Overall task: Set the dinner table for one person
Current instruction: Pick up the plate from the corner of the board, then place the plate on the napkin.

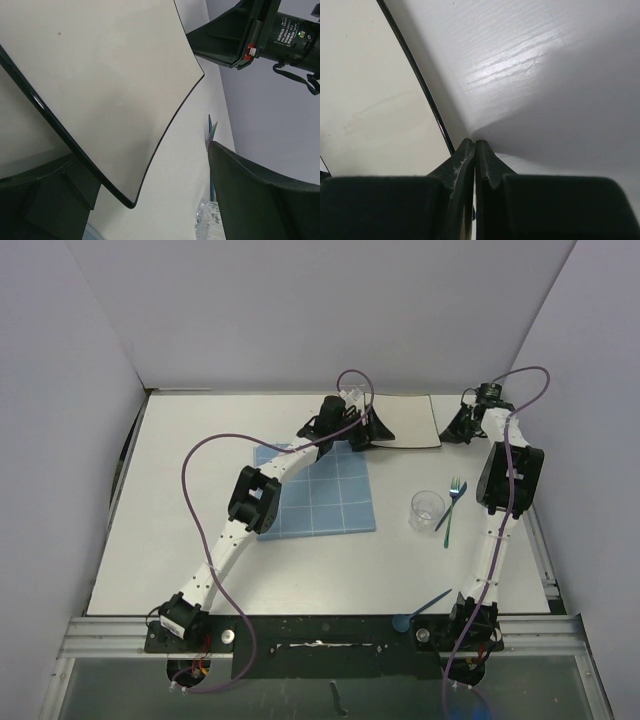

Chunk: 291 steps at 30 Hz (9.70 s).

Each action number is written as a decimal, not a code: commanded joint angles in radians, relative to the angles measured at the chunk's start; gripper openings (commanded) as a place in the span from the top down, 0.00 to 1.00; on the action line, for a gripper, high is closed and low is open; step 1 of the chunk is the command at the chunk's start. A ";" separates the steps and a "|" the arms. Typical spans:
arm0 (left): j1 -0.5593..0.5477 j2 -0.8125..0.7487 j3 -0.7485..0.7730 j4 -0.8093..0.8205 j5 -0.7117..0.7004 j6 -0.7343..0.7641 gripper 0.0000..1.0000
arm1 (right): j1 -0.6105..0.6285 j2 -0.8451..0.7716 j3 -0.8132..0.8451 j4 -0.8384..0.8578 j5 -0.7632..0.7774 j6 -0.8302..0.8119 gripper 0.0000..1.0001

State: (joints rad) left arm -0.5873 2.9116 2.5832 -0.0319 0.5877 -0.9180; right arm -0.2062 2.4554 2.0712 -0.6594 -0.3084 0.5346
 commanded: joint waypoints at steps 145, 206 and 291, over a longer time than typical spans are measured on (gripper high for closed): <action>0.146 -1.479 -1.850 0.667 -0.316 0.002 1.00 | 0.155 -0.406 -0.465 -0.084 0.056 -0.067 1.00; 0.191 -1.040 -2.221 1.544 -0.292 -0.359 1.00 | 0.255 -0.371 -0.503 -0.085 0.152 -0.044 1.00; 0.196 -1.362 -2.213 1.027 -0.254 -0.203 0.57 | 0.463 -0.562 -0.489 -0.101 0.096 -0.070 1.00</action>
State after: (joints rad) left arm -0.3893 1.5528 0.3111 0.8589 0.3218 -1.1221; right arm 0.2424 2.0014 1.5265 -0.7647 -0.1833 0.4824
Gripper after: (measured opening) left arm 0.430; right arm 0.020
